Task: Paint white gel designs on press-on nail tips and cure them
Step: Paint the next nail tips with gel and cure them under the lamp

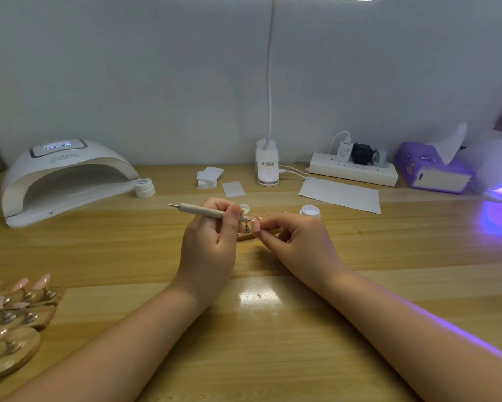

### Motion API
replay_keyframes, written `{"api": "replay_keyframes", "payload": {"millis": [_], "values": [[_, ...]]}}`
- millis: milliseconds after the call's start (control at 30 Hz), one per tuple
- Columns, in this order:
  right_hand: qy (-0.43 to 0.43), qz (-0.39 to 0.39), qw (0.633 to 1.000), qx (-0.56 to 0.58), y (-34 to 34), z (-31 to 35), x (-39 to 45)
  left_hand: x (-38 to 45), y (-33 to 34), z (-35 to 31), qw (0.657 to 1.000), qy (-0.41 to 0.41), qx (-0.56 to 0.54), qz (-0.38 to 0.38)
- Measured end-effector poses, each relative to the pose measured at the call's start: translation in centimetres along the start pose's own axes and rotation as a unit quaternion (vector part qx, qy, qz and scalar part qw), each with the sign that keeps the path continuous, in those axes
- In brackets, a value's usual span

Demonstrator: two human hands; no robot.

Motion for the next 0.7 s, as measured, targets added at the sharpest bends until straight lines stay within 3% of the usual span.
{"api": "replay_keyframes", "payload": {"millis": [333,700], "values": [[-0.012,-0.039,0.998,0.042,-0.6,-0.1,0.0,0.4,-1.2,-0.6,0.996,0.041,-0.052,-0.063],[-0.018,-0.063,0.997,0.04,-1.2,0.2,0.1,0.5,-0.7,0.6,0.997,-0.02,-0.063,-0.047]]}}
Point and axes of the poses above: each hand's wrist, its own x-axis towards the middle knuckle, its own y-axis out of the palm, z = x × y, the point moved 6 cm from there along x, towards the middle knuckle, and after that the axes turned 6 degrees about x, right-handed, at the moved point
